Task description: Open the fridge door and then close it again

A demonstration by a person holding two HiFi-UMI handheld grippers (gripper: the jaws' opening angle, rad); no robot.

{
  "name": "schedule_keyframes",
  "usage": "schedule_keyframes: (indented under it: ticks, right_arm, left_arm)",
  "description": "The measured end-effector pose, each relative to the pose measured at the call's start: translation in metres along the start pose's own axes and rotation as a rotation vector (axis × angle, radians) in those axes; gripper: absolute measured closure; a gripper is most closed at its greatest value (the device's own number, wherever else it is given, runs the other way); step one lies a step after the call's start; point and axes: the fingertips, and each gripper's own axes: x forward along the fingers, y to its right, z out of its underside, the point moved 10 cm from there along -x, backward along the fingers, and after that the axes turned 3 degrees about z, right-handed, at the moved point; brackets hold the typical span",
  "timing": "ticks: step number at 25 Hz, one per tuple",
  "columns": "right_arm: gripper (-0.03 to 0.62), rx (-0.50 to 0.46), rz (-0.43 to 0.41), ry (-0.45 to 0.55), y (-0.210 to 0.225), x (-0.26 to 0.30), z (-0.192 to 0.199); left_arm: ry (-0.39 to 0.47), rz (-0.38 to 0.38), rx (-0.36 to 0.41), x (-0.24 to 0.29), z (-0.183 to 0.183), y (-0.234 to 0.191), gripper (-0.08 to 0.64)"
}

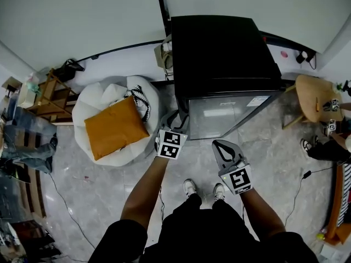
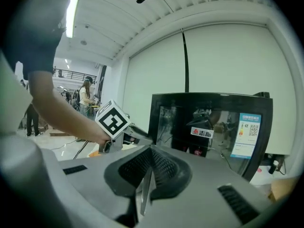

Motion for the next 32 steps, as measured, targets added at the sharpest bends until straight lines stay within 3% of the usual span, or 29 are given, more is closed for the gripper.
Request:
schedule_keyframes:
  ticks: [9,32]
  right_arm:
    - [0.574,0.029,0.021,-0.001,-0.002,-0.009,0.005]
    - [0.574,0.062,0.005,0.050,-0.027,-0.015,-0.003]
  left_arm:
    - [0.022,0.034,-0.049,-0.001,0.003,-0.004,0.422]
    - [-0.013,0.011,-0.030,-0.005,0.001,-0.001,0.437]
